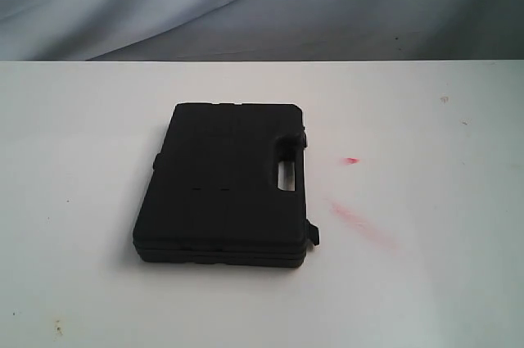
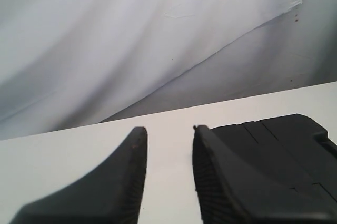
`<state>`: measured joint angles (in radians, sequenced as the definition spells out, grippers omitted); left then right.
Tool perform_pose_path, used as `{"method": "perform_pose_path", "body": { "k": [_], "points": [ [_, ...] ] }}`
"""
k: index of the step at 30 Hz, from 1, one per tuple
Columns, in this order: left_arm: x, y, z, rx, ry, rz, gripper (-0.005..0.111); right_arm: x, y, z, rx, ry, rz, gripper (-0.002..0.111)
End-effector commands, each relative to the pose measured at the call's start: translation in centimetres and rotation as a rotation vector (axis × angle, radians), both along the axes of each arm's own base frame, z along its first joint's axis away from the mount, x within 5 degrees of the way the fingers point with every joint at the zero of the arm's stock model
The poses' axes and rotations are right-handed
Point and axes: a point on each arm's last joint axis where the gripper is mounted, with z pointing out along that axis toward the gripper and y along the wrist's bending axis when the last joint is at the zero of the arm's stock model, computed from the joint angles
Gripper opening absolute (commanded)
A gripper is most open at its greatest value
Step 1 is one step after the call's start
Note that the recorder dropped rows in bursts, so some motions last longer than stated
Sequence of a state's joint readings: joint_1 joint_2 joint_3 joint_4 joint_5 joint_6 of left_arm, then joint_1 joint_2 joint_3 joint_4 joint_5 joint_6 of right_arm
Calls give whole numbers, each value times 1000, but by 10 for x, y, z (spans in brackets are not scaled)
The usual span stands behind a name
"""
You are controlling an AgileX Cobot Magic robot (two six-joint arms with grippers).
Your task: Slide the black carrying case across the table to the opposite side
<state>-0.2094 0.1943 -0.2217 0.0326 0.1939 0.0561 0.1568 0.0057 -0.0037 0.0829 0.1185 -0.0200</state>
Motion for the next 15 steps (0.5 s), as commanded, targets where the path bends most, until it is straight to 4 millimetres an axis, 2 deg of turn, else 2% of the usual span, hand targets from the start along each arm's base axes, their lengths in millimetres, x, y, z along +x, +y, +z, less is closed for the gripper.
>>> {"method": "perform_pose_path", "body": {
  "k": [1, 7, 15],
  "points": [
    [-7, 1, -9, -14, -40, 0, 26, 0, 0, -1, 6, -3, -5, 0],
    [-13, 3, -20, -23, -74, 0, 23, 0, 0, -1, 6, -3, -5, 0],
    [-18, 3, -22, -60, -107, -4, 23, 0, 0, -1, 6, -3, -5, 0]
  ]
}}
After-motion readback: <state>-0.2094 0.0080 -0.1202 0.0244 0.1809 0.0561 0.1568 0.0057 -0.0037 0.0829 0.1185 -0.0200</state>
